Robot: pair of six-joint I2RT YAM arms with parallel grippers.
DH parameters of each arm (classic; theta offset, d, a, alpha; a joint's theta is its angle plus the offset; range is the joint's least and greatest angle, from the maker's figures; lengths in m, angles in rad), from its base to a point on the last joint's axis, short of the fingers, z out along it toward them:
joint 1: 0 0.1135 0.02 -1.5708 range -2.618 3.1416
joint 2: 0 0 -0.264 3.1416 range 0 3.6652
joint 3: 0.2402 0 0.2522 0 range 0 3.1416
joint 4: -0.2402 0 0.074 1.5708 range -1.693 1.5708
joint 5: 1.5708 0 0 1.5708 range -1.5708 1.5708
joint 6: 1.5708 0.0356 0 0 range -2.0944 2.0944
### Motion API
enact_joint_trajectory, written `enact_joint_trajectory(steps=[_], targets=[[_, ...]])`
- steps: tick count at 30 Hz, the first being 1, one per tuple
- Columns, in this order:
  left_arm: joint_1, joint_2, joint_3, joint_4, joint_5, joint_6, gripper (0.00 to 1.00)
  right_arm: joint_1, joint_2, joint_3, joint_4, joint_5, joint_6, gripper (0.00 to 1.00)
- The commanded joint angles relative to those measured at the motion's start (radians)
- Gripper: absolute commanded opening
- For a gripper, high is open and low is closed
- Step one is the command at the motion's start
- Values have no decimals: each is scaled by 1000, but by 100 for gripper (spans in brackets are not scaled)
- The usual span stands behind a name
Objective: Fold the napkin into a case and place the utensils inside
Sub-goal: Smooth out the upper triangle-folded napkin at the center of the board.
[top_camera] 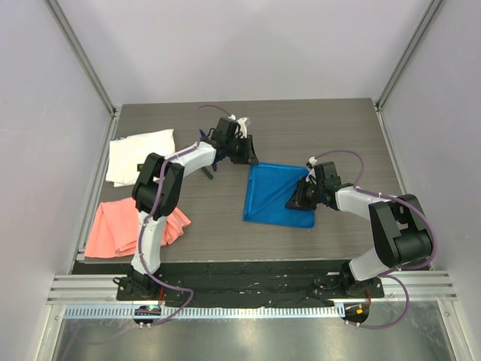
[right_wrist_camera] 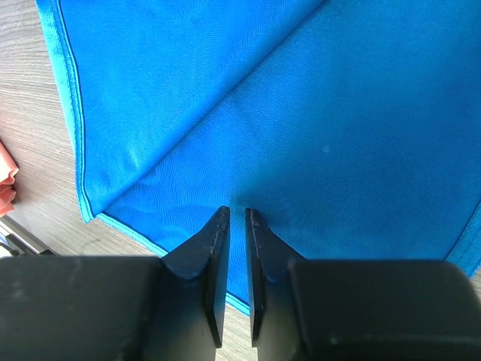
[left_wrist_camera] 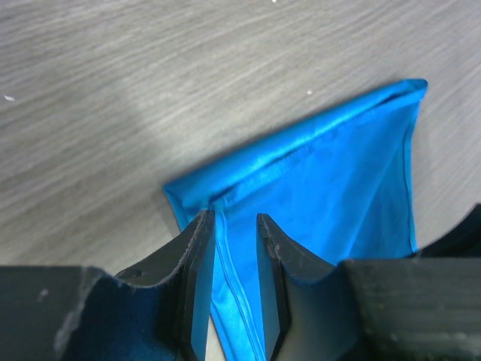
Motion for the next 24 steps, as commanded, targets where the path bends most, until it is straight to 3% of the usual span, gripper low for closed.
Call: enact_joint_trajectory(steps=[1, 12, 22, 24], targets=[[-6, 36, 64, 22, -35, 19, 34, -2, -1, -10, 32, 3, -16, 20], [-19, 85, 98, -32, -56, 23, 38, -5, 1, -19, 46, 1, -16, 18], [-70, 96, 93, -44, -136, 46, 32, -7, 10, -27, 57, -5, -13, 16], [-70, 99, 109, -63, -136, 49, 27, -7, 9, -27, 58, -5, -15, 16]])
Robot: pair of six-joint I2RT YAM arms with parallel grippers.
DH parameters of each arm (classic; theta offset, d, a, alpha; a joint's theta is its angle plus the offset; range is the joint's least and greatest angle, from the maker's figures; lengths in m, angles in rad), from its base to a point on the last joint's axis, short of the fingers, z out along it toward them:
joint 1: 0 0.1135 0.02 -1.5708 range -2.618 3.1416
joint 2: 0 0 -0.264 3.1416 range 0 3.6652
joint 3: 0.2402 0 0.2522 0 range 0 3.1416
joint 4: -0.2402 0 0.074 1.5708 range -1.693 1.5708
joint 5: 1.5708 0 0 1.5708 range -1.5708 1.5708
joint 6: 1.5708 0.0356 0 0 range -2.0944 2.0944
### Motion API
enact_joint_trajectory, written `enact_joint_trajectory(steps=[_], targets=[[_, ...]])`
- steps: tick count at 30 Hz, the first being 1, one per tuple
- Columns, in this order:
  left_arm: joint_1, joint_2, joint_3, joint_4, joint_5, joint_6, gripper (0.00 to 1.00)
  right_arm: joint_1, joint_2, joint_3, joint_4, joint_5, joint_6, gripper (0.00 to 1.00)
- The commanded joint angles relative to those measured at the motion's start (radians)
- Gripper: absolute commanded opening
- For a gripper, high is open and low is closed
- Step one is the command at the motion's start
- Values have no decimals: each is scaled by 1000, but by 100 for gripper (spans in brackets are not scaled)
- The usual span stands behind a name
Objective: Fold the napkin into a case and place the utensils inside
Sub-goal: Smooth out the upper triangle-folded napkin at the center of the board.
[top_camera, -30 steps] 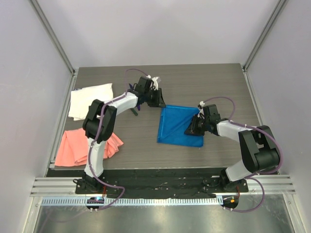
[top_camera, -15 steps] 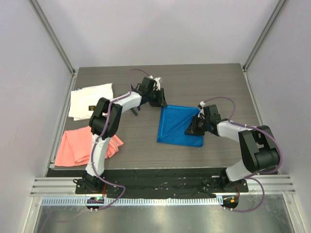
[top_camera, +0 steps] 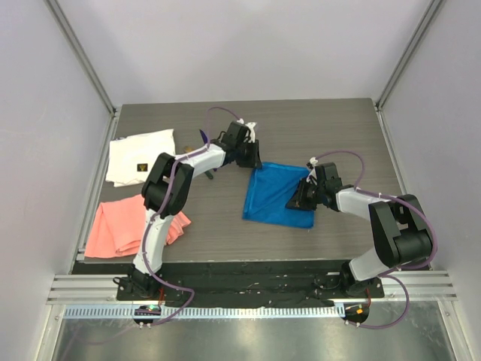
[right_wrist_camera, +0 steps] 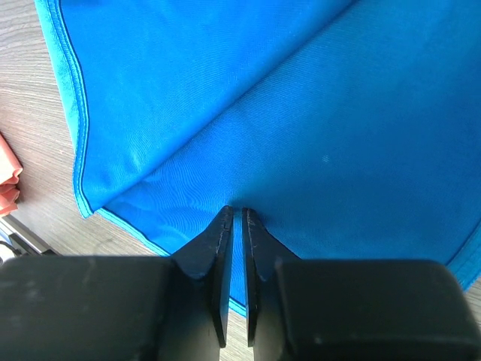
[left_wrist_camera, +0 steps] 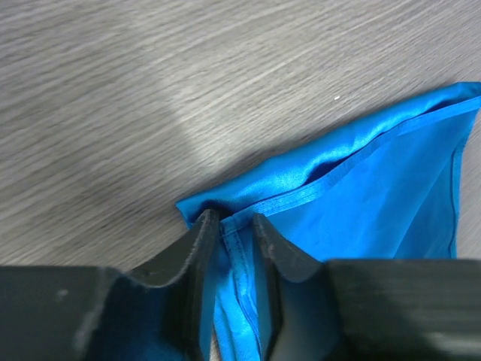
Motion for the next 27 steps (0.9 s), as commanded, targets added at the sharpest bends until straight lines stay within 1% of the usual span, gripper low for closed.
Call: enact_joint_trajectory(steps=[1, 5, 9, 11, 15, 16, 17, 21, 22, 27], targets=[[-16, 15, 40, -40, -44, 28, 25, -2, 8, -8, 17, 11, -15, 16], [-16, -36, 21, -34, -70, 33, 23, -4, 8, -11, 17, 10, -18, 15], [-15, -73, 15, -32, -84, 38, 23, -5, 14, -14, 20, 10, -18, 15], [-13, -79, 15, -26, -84, 28, 25, -5, 19, -14, 22, 7, -18, 14], [-13, -62, 36, -22, -44, 9, 24, -7, 19, -17, 22, 4, -18, 11], [-12, -57, 38, -17, -41, 5, 19, -7, 19, -18, 22, 4, -17, 11], [-12, -53, 43, -18, -39, 4, 16, -5, 20, -17, 22, 2, -18, 11], [-12, -62, 40, -15, -56, 5, 7, -7, 25, -14, 22, 2, -17, 11], [-12, -63, 41, -20, -62, 8, 0, -9, 28, -12, 20, -1, -18, 11], [-12, -89, 40, -20, -68, 18, 0, -9, 40, -6, 22, 1, -20, 10]])
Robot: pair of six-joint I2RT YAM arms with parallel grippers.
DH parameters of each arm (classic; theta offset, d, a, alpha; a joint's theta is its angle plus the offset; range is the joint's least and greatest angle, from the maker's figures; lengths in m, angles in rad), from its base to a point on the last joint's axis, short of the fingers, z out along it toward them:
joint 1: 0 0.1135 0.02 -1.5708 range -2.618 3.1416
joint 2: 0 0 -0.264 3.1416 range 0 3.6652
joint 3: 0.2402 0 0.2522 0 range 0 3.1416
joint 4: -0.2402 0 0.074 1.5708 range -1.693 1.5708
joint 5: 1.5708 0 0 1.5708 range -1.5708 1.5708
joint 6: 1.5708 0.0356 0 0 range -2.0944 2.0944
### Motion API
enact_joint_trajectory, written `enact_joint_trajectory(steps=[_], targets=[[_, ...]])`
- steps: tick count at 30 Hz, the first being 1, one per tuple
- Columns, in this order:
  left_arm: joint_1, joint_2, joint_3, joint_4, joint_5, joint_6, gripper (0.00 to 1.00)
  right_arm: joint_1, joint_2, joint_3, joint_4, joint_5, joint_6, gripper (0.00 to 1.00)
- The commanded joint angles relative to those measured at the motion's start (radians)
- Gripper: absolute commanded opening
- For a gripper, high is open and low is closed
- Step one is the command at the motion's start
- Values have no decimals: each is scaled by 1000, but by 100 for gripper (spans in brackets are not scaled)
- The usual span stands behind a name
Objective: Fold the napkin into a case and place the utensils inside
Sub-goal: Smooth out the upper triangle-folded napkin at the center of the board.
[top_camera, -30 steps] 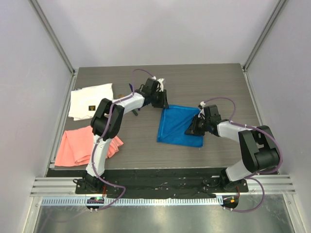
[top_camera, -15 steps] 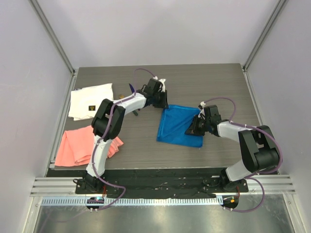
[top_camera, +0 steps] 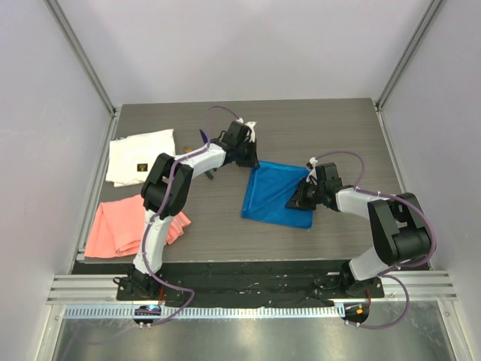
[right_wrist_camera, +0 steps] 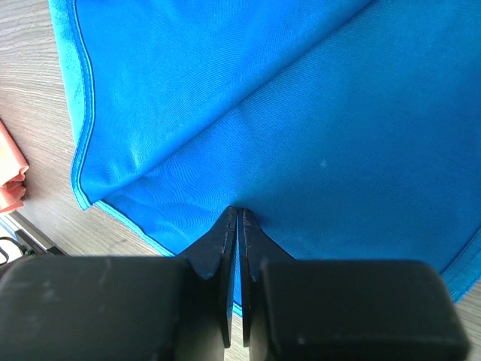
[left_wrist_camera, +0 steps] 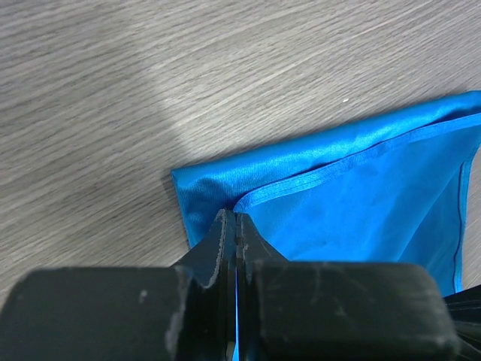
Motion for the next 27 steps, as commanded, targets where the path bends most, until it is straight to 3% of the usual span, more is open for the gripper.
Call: enact_joint_trajectory(steps=[1, 9, 27], targets=[[1, -90, 27, 13, -20, 17, 0, -2, 27, -3, 0, 19, -17, 10], [6, -131, -1, 38, -55, 25, 0, -4, 29, -6, -1, 19, -18, 9], [27, -18, 65, -5, -30, 19, 0, -4, 39, 11, 2, 2, -14, 9]])
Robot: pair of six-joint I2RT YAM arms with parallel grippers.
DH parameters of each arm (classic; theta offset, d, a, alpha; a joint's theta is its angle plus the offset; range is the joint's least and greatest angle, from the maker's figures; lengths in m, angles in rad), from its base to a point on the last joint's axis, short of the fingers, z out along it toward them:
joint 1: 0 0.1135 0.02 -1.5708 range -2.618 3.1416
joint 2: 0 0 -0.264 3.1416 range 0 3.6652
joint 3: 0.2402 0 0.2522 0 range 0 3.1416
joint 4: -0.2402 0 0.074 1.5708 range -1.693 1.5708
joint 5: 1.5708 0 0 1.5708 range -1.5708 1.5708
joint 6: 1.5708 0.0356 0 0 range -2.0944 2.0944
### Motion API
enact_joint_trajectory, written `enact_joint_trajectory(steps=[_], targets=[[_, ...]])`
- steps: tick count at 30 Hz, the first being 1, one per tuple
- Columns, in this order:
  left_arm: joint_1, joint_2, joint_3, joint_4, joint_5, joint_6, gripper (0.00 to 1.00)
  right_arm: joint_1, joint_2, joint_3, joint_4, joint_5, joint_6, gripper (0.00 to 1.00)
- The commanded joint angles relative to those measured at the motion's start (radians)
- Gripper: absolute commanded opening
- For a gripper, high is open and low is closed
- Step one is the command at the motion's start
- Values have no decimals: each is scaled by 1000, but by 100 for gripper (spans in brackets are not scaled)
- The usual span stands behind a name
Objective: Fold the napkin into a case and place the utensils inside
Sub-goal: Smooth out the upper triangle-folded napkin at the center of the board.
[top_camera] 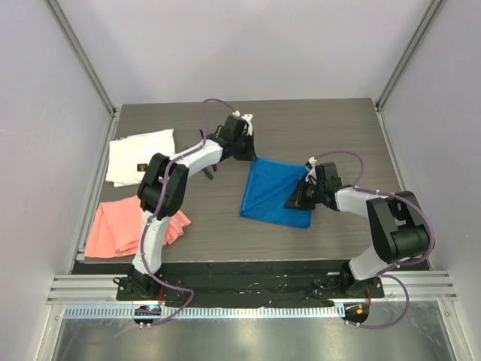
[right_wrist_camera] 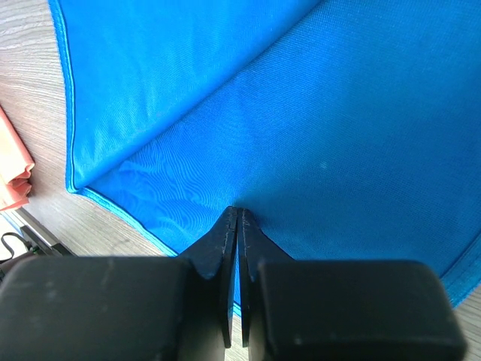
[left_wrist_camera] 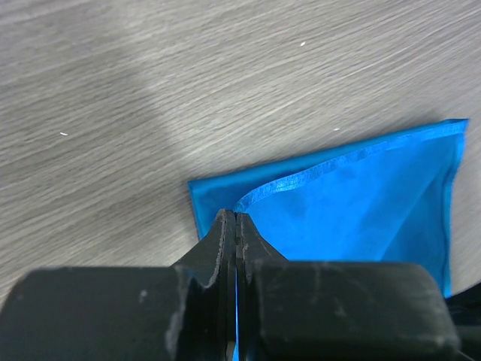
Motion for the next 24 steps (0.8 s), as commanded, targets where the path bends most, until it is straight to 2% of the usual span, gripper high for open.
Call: enact_joint_trajectory(steps=[1, 24], targets=[[3, 27, 41, 7, 9, -4, 0, -3, 19, 8, -18, 24, -13, 9], [8, 44, 67, 0, -50, 8, 0, -6, 7, 7, -18, 30, -8, 11]])
